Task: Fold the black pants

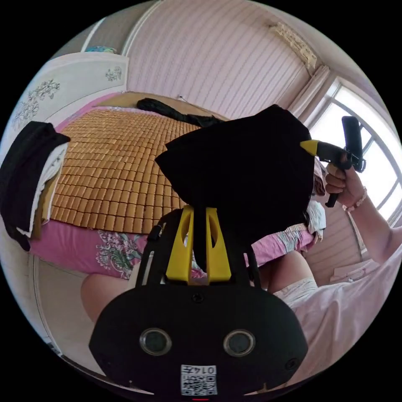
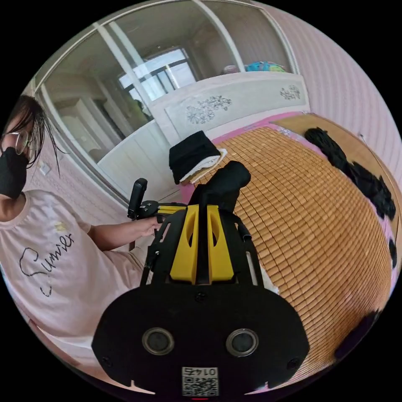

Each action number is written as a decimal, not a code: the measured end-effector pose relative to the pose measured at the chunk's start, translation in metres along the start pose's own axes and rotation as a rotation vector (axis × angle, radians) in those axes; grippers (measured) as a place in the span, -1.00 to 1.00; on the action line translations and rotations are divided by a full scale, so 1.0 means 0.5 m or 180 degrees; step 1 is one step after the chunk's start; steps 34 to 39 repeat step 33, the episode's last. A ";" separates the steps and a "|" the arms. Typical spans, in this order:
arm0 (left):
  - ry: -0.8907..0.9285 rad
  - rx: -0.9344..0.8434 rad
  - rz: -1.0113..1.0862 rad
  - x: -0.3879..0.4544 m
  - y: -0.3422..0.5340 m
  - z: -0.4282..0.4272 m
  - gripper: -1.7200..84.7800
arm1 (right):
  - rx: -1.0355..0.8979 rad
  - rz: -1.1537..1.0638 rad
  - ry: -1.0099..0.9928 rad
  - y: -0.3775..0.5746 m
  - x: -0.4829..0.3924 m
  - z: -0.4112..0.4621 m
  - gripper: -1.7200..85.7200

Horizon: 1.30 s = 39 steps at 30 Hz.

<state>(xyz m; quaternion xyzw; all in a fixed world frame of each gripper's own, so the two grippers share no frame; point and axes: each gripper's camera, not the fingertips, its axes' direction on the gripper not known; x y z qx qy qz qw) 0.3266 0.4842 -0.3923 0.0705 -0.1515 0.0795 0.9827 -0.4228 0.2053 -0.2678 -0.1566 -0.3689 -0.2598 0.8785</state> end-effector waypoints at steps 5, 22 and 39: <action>-0.0443 0.1080 -0.0680 -0.103 0.084 -0.246 -0.85 | -0.0172 -0.1149 -0.0521 -0.302 -0.167 0.080 -0.91; -0.1507 0.0915 -0.1510 -0.351 0.050 -0.424 -0.80 | -0.0993 -0.1190 0.0824 -0.489 -0.295 0.426 -0.69; -0.0958 0.0819 0.0989 0.248 -0.015 -0.234 -0.74 | -0.0758 0.0358 0.1345 0.215 -0.175 0.044 -0.70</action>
